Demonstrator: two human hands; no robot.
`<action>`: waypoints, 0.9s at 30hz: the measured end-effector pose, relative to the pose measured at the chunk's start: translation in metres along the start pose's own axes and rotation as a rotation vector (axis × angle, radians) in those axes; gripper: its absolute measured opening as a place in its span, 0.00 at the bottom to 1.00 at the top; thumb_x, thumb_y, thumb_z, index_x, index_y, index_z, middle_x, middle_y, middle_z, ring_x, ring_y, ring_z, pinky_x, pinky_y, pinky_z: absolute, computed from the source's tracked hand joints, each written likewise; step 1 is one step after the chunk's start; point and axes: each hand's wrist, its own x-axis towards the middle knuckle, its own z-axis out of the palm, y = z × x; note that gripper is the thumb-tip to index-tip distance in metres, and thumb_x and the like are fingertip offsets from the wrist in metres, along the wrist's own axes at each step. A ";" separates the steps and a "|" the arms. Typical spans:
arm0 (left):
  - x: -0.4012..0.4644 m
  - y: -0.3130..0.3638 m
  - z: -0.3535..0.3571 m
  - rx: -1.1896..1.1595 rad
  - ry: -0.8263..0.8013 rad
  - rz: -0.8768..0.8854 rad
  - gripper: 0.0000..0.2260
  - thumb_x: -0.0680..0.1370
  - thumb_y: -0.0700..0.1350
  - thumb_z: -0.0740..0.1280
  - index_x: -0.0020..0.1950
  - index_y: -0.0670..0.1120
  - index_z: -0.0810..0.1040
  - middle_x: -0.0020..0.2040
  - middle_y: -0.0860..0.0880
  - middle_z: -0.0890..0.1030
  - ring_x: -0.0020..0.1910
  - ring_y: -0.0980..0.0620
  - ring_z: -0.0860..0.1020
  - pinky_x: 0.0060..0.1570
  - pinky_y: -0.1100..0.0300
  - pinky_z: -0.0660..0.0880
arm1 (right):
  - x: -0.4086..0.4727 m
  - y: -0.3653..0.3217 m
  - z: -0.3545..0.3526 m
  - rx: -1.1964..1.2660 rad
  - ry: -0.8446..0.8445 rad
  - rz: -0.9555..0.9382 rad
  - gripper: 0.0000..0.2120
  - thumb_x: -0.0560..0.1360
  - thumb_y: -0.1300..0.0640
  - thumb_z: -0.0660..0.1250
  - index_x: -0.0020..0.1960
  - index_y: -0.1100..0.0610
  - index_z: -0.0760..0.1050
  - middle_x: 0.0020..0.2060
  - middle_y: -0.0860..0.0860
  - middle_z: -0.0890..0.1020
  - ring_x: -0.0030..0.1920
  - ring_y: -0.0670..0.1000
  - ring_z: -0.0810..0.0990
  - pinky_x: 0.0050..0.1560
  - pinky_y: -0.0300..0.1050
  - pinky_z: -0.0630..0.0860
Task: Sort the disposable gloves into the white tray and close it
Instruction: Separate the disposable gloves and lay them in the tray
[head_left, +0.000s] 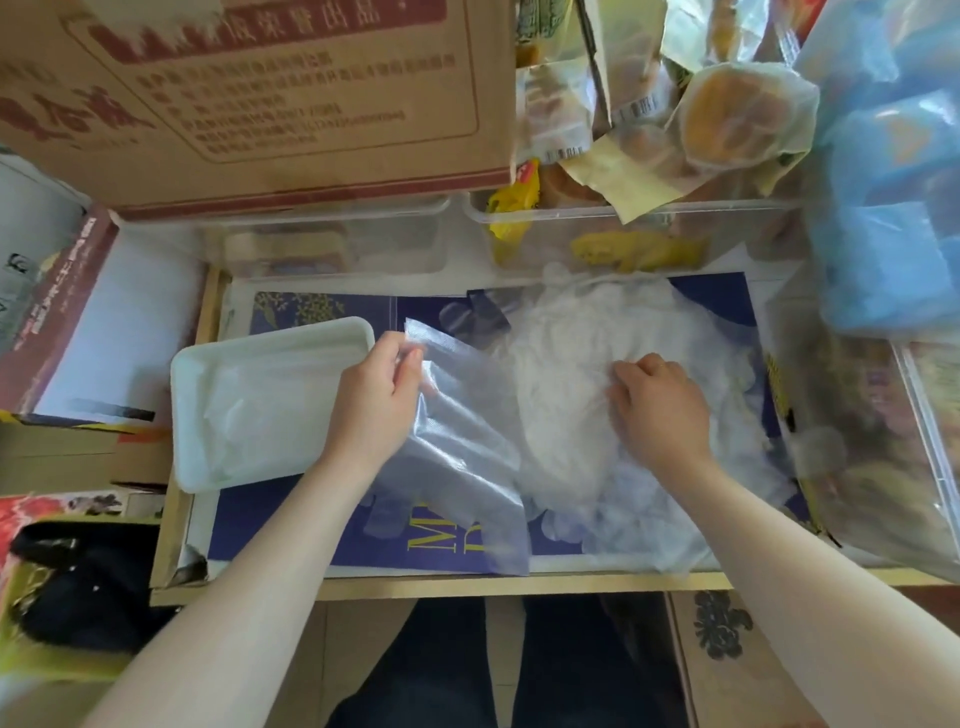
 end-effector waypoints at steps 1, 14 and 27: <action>0.001 0.000 -0.001 0.007 0.005 0.012 0.07 0.81 0.44 0.58 0.48 0.45 0.74 0.36 0.48 0.82 0.27 0.59 0.71 0.31 0.60 0.67 | -0.002 0.002 0.002 0.020 0.030 -0.013 0.10 0.77 0.58 0.60 0.51 0.62 0.77 0.45 0.58 0.78 0.43 0.60 0.74 0.38 0.46 0.64; 0.014 0.020 -0.010 -0.042 -0.006 0.085 0.07 0.81 0.41 0.57 0.44 0.42 0.70 0.33 0.48 0.73 0.34 0.47 0.71 0.35 0.58 0.65 | -0.021 -0.053 -0.070 0.603 0.476 -0.239 0.09 0.75 0.58 0.64 0.43 0.62 0.79 0.43 0.54 0.79 0.46 0.49 0.73 0.48 0.39 0.67; 0.007 0.028 -0.023 -0.608 -0.408 -0.117 0.37 0.55 0.77 0.65 0.41 0.44 0.75 0.37 0.46 0.74 0.38 0.50 0.72 0.39 0.57 0.69 | -0.041 -0.103 -0.041 0.340 0.416 -0.436 0.08 0.75 0.59 0.65 0.40 0.59 0.79 0.39 0.52 0.79 0.36 0.57 0.75 0.35 0.47 0.72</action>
